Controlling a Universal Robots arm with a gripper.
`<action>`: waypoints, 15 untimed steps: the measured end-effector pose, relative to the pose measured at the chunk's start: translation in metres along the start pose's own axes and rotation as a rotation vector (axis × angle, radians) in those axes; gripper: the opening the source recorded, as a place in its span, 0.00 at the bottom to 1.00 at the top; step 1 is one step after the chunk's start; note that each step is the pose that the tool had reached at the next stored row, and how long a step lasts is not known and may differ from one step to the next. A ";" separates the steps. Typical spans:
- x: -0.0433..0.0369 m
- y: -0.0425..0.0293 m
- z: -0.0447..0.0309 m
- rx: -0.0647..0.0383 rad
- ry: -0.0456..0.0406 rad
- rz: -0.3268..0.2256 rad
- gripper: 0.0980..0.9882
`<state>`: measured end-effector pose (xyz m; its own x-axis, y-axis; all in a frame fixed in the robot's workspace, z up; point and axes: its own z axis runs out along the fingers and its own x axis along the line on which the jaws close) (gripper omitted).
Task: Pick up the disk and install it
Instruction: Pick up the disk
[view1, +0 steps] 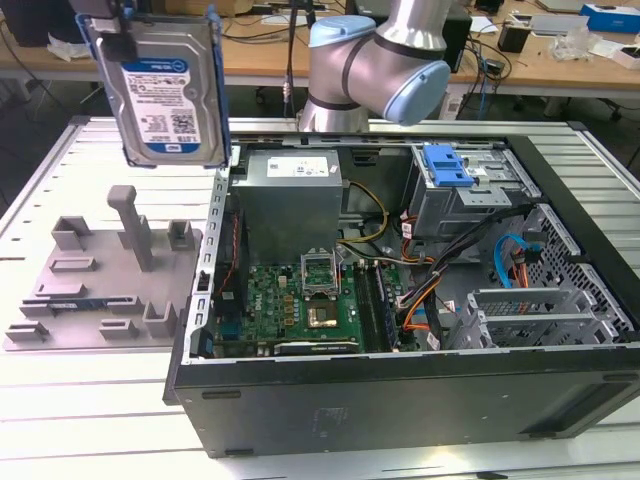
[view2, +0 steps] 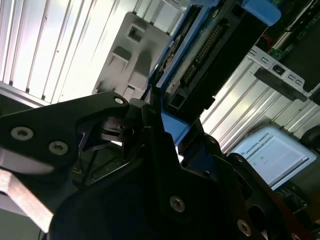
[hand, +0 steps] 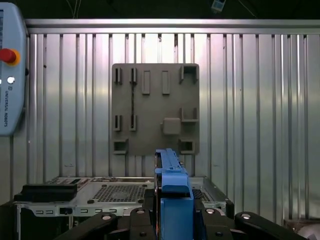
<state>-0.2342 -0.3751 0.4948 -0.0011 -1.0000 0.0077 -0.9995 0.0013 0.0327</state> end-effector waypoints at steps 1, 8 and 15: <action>0.0013 -0.0036 -0.0001 0.000 -0.0001 0.000 0.30; 0.0160 -0.0378 -0.0011 -0.003 -0.0001 0.000 0.30; 0.0330 -0.0602 -0.0017 -0.003 0.0000 0.000 0.30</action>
<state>-0.1740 -0.4082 0.4948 -0.0010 -1.0000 0.0077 -0.9994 0.0013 0.0359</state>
